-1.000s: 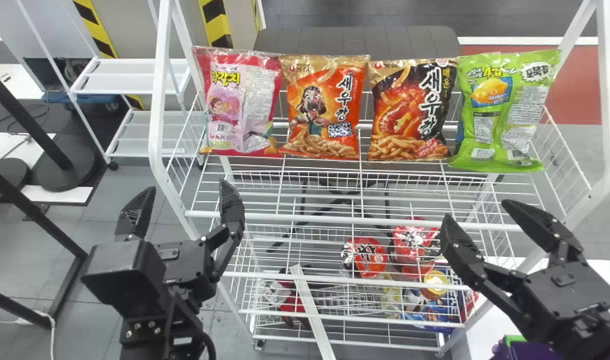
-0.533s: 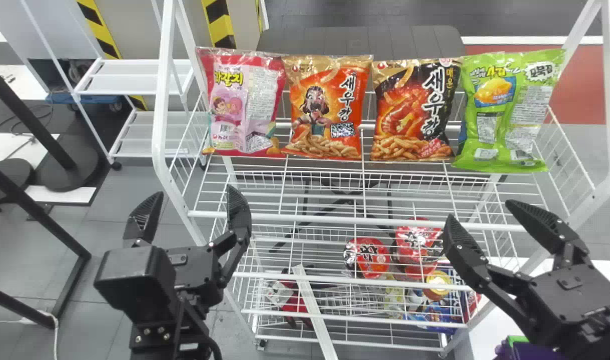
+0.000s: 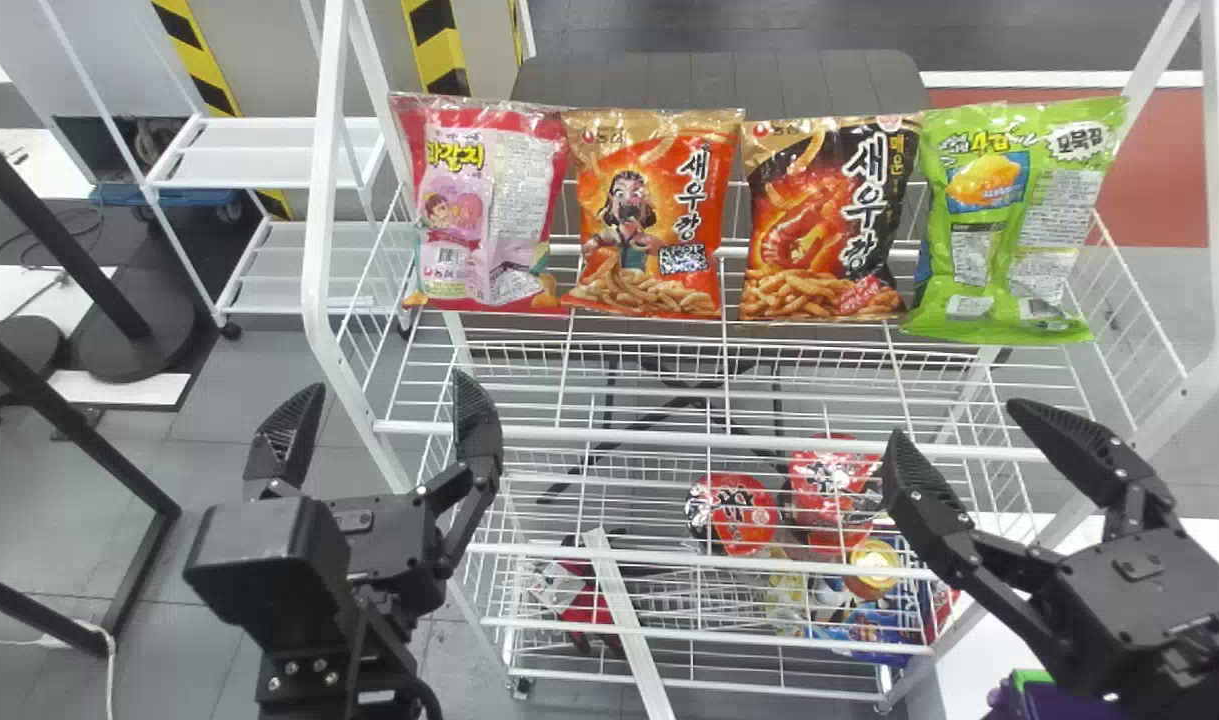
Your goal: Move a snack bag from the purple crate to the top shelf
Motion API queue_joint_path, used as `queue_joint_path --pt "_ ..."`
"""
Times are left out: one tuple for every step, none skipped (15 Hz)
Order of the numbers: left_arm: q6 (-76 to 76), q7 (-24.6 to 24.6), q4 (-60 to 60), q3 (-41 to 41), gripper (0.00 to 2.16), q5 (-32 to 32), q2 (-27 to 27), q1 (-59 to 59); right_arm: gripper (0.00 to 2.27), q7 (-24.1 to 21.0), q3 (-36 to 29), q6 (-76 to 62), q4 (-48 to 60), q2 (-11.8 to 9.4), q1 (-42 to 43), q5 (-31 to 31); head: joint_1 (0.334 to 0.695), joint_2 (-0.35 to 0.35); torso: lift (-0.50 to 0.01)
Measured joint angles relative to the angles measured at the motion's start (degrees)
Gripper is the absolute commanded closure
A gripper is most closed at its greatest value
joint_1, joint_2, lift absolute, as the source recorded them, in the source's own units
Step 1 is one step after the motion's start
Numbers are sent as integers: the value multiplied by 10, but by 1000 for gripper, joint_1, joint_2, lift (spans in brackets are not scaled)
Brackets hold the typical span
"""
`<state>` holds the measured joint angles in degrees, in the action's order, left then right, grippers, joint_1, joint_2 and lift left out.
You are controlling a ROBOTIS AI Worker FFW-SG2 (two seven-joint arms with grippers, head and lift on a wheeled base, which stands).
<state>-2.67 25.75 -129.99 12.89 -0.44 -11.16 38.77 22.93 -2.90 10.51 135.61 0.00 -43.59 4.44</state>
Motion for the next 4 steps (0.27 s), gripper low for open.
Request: queue_joint_path --pt "1 0 0 1 107 0 0 0 188 0 0 0 0 0 0 0 695 70 0" --pt "1 0 0 2 107 -1 0 0 188 1 -1 0 0 0 0 0 695 68 0" --pt "1 2 0 4 107 -3 0 0 188 1 -1 0 0 0 0 0 695 67 0" --pt "1 5 -1 6 107 -6 0 0 188 1 -1 -1 0 0 0 0 695 66 0"
